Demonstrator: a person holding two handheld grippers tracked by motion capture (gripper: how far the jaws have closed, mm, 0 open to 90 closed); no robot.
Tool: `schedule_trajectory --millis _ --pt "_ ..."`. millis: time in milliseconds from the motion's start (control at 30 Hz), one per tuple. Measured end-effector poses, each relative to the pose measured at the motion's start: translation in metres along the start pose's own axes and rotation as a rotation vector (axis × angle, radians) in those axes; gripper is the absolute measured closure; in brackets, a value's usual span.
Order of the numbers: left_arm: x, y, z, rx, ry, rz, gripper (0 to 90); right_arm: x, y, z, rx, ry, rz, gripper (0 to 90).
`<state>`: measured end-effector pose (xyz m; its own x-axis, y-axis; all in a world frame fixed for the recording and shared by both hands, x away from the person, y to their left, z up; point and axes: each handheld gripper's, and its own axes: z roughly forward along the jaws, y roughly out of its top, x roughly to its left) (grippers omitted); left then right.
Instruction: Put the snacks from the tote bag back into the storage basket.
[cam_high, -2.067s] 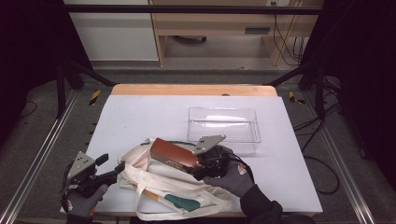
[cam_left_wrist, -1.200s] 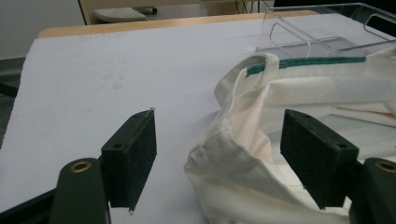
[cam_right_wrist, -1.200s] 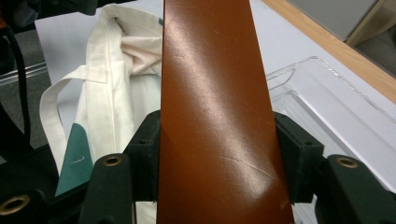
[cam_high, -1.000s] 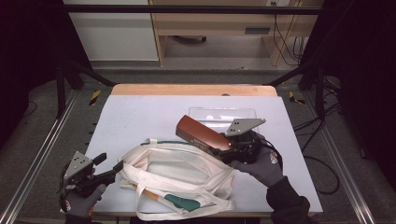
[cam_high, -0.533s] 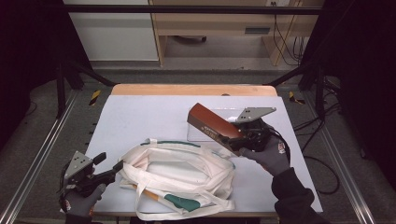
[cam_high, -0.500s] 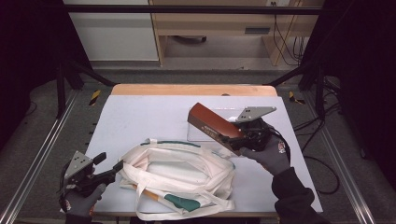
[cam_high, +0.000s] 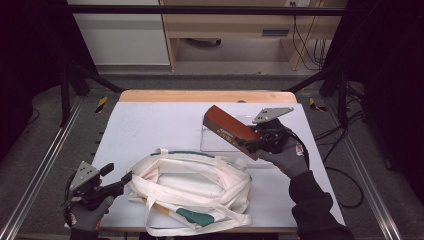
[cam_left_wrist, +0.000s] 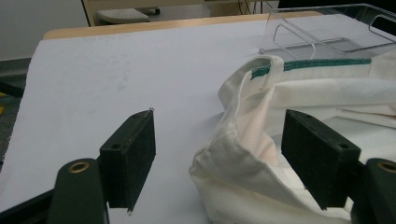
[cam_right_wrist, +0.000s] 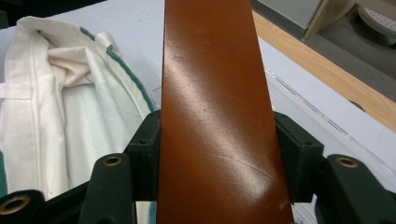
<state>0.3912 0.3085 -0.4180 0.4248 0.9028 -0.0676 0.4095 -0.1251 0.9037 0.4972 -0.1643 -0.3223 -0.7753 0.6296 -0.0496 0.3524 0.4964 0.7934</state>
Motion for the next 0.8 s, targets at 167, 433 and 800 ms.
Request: schedule_trajectory --millis 167,433,800 --pt "0.0 0.0 0.0 0.001 0.001 0.003 25.7 -0.005 0.0 0.002 -0.024 -0.021 -0.005 43.3" --pt "-0.001 -0.001 0.0 0.003 0.001 0.006 25.7 -0.014 0.0 0.009 -0.017 -0.036 0.003 43.3" --pt "0.0 -0.001 0.0 0.007 -0.001 0.009 25.9 -0.029 0.006 0.025 0.015 -0.055 0.003 43.3"
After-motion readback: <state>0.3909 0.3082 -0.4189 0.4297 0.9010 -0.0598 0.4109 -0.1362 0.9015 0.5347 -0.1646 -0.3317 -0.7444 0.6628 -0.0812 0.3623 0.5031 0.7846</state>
